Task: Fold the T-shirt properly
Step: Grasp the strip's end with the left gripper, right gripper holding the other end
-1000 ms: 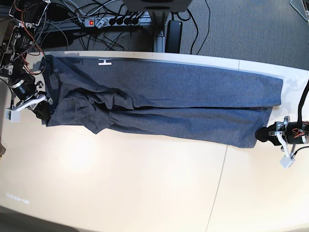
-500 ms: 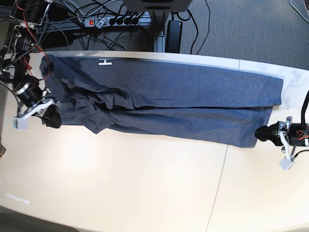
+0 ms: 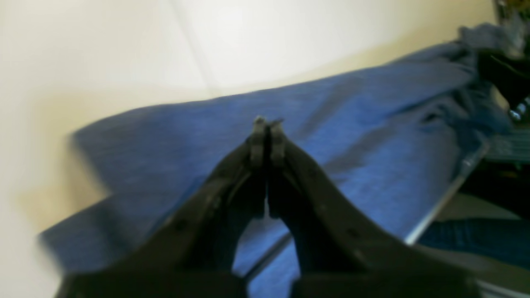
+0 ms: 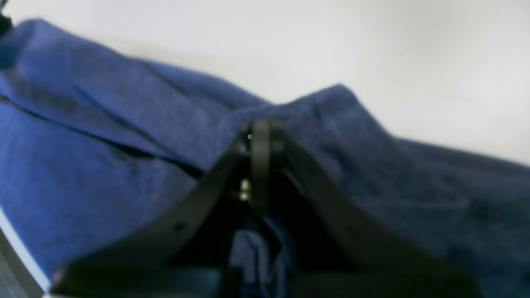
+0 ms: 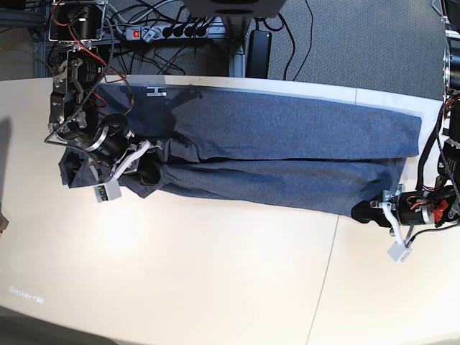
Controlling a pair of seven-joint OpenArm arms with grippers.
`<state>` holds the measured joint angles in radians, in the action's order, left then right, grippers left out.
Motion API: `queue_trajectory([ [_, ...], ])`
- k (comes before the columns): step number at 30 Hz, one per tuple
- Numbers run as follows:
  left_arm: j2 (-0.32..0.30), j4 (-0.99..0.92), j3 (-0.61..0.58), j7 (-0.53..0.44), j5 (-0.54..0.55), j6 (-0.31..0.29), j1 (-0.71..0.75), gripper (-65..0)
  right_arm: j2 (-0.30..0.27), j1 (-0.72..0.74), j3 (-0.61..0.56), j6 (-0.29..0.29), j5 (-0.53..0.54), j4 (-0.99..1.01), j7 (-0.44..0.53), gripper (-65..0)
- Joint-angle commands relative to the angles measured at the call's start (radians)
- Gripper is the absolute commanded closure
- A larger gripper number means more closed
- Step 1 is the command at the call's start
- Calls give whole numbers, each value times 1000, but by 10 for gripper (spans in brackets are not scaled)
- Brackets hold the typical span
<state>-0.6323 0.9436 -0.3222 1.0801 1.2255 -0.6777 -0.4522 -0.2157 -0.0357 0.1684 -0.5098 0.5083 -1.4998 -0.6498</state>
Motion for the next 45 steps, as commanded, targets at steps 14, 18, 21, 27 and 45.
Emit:
queue_trajectory([
  [14, -28, -185, 8, -45, -42, -20, -21, 0, -17, 13, 6, -74, -38, 101, 70, 0],
  [18, -61, -185, 8, -49, -42, -20, -21, 0, -17, 10, 6, -74, -48, 101, 70, 0],
  [21, -92, -185, 8, -55, -56, -20, -21, 0, -17, 11, 6, -74, -57, 101, 70, 0],
  [27, -143, -185, 8, -54, -59, -20, -21, -159, -17, 10, 6, -74, -57, 101, 70, 0],
  [45, -249, -185, 8, 35, 101, -20, 107, -448, -17, 10, 6, -74, -56, 101, 69, 0],
])
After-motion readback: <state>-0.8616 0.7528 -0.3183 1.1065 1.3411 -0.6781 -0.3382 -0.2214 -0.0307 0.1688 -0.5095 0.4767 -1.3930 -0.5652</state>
